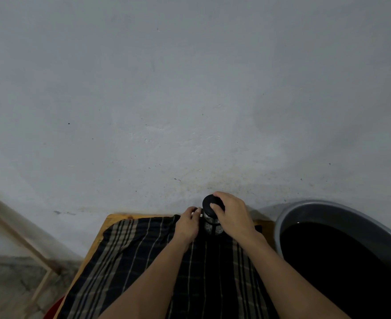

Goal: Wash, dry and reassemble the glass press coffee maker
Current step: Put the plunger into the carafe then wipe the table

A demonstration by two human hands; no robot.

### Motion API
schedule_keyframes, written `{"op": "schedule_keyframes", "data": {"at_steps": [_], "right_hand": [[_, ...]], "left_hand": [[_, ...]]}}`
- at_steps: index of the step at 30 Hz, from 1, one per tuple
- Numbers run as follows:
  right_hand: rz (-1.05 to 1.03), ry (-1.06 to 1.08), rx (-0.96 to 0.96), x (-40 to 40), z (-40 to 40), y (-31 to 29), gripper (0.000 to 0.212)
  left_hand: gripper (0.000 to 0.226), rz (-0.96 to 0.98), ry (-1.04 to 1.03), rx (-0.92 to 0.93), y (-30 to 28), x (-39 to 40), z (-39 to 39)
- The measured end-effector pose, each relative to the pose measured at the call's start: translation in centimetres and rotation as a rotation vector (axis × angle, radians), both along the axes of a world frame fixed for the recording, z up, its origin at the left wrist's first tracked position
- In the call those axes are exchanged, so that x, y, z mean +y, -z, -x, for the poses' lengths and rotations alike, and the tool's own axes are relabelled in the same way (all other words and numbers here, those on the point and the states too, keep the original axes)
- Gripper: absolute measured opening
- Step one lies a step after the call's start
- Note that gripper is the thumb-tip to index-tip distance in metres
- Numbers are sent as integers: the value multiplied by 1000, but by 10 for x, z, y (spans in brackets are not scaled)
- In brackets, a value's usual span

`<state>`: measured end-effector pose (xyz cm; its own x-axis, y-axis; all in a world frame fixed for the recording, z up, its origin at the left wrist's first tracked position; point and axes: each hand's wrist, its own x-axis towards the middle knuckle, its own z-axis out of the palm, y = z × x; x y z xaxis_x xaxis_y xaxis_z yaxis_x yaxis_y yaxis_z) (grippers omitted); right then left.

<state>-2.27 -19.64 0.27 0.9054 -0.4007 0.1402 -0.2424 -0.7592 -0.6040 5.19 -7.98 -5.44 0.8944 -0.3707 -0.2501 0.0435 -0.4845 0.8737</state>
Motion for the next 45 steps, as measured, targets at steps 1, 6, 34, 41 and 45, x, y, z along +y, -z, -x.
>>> {"op": "schedule_keyframes", "data": {"at_steps": [1,6,34,41,45], "right_hand": [[3,2,3,0,0,0,39],[25,-13,40,1,4,4,43],[-352,168,-21,76,102,-45,11],[-315,402,148,85,221,-21,13],[-224,568,287,67,299,6,10]], "left_hand": [[39,-5,1,1,0,0,0],[39,-1,6,10,-1,1,0],[26,-252,456,-68,-45,112,88],[31,-213,688,-16,-41,115,183],[40,-199,827,59,-43,73,241]]}}
